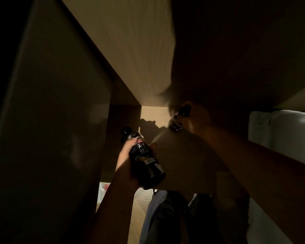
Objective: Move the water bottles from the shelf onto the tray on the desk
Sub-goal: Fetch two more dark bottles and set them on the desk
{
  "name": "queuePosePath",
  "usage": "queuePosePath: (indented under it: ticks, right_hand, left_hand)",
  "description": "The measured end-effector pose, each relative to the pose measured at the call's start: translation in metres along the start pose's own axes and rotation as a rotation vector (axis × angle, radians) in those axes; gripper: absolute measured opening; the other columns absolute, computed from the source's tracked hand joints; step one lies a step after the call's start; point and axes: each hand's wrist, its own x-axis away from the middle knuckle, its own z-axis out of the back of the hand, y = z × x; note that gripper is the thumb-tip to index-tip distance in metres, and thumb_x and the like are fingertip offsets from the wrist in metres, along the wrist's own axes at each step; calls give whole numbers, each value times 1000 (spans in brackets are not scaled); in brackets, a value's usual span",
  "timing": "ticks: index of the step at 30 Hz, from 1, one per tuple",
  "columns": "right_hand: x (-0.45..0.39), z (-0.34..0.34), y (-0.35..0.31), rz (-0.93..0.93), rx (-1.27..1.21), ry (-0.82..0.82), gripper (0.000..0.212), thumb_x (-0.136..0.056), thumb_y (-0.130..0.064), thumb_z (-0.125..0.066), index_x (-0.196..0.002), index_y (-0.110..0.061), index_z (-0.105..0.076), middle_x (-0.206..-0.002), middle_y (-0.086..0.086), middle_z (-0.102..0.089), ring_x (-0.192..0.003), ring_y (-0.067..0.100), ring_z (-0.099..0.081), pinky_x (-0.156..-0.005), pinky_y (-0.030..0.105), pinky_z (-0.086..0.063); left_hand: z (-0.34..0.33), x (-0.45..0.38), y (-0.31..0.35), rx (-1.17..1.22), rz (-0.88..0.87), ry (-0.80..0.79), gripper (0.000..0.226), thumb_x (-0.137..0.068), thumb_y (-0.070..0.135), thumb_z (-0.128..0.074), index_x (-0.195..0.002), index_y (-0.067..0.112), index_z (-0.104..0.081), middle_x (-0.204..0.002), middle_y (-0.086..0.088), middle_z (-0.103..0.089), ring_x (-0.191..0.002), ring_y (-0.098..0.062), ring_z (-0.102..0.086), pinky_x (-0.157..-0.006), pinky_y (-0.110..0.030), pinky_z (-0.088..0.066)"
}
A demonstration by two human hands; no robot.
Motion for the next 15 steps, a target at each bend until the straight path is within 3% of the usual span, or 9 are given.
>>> queuePosePath:
  ticks: [2, 4, 8, 13, 15]
  right_hand:
    - [14, 14, -2, -10, -36, 70, 49, -82, -25, -70, -126, -15, -52, -128, 8, -56, -118, 24, -53, -80, 19, -35]
    - [30, 32, -5, -27, -145, 126, 50, -78, -21, -74, -124, -14, -55, -123, 5, -57, -114, 22, -55, -85, 21, -42]
    - [76, 77, -24, -30, -335, 128, 61, -68, -25, -81, -122, -20, -54, -107, -7, -50, -100, 11, -53, -86, 32, -53]
    - [140, 134, -53, 100, -231, 136, 57, -61, -29, -85, -109, -29, -54, -98, -17, -52, -85, -1, -53, -68, 13, -45]
    - [166, 150, -62, 131, -184, 123, 62, -59, -30, -85, -112, -29, -54, -102, -15, -56, -89, 2, -55, -74, 16, -45]
  left_hand:
    - [-2, 4, 0, -24, 21, -16, 30, -79, 35, -60, -98, 12, -61, -73, -10, -69, -69, -23, -64, -73, -36, -49]
    - [-8, 6, 0, -64, 22, -3, 27, -84, 36, -57, -94, 11, -62, -72, -11, -68, -66, -24, -65, -72, -37, -52]
    - [-28, 22, -4, -101, 42, -5, 28, -73, 35, -63, -80, 8, -63, -70, -10, -61, -65, -26, -59, -71, -41, -53]
    - [-58, 60, -12, -1, 4, -28, 23, -81, 31, -58, -75, 9, -61, -60, -5, -59, -46, -18, -59, -49, -26, -53]
    - [-68, 77, -16, 4, -51, -64, 22, -73, 31, -62, -81, 10, -62, -64, -5, -61, -49, -17, -61, -49, -24, -53]
